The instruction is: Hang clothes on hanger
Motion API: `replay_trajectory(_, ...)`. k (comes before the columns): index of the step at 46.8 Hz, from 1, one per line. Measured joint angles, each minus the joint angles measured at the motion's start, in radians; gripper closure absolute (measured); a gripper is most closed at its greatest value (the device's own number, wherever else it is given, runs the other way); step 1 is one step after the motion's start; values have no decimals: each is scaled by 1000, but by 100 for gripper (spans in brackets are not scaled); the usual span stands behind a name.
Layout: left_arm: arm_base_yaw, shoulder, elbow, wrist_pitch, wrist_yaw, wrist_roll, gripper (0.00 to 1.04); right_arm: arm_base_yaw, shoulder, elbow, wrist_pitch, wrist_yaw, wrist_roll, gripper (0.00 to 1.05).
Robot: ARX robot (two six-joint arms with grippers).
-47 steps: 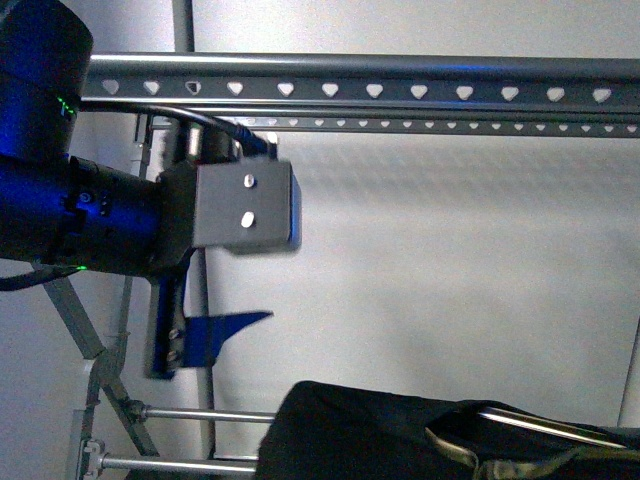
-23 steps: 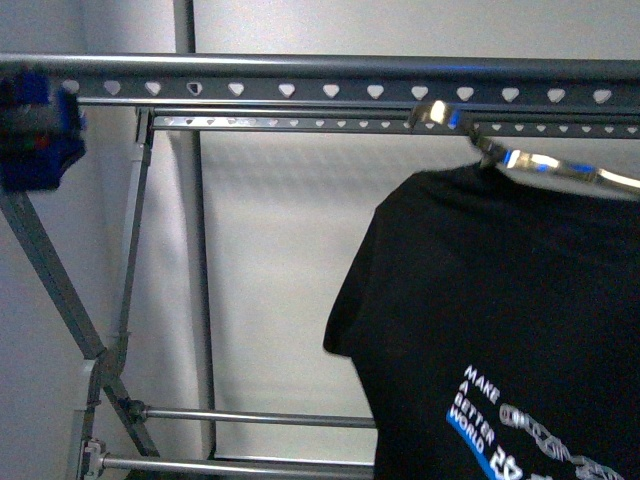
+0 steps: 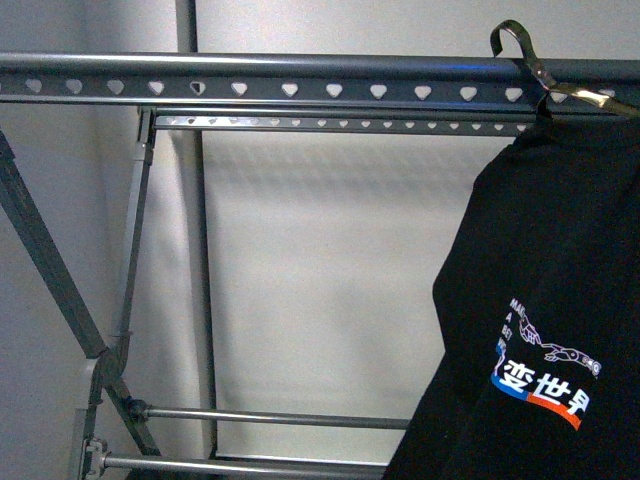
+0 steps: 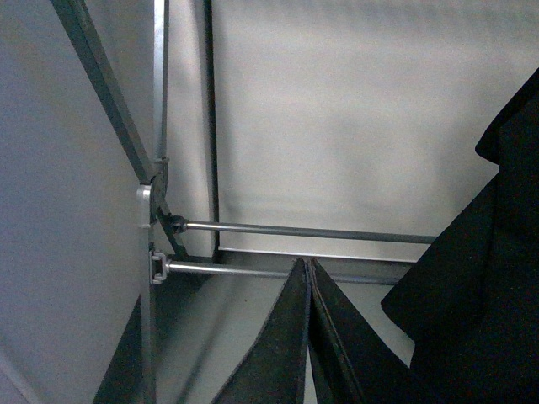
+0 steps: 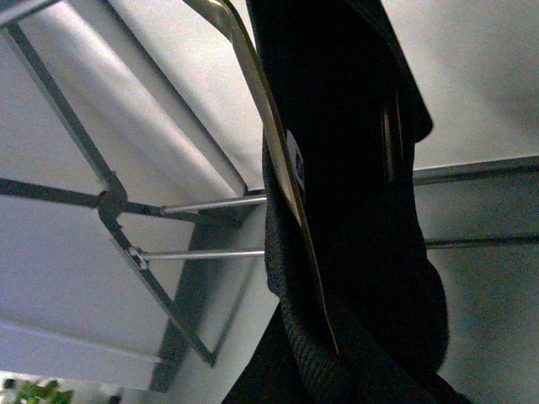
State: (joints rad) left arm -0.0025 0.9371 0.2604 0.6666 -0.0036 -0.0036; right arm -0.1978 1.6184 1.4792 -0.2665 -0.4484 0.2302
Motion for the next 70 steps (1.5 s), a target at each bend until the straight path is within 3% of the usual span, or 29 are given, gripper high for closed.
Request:
replay_trajectory(11,0,-109,-92,-10,1,1,101,22,40,1,39,36,188,101)
replay_trajectory(19,0,-220,-156,-60,1,2,101,58,26,-88,105,69,212,99)
replay_trajectory(33,0,-409,-216,-187,1,2,101,213,-284,-570,461,105,18,34)
replay_trajectory(39,0,-463,-242,-197,2,2,101,253,-507,-794,725,219,-201,6)
replay_trajectory(42,0,-496,-242,-227,2,2,101,261,-600,-865,791,247,-284,8)
replay_trajectory(48,0,-569,-242,-295,2,2,101,311,-858,-1053,873,399,-416,7)
replay_trajectory(58,0,-656,-242,-381,2,2,101,478,-1331,-1265,641,662,-386,10)
replay_trajectory(61,0,-676,-242,-401,2,2,101,471,-1405,-1236,436,703,-324,20)
replay_trajectory(64,0,-701,-242,-425,3,2,101,436,-1458,-1284,269,677,-279,35)
replay_trajectory(70,0,-747,-242,-473,2,2,101,344,-1499,-1348,245,570,-248,66)
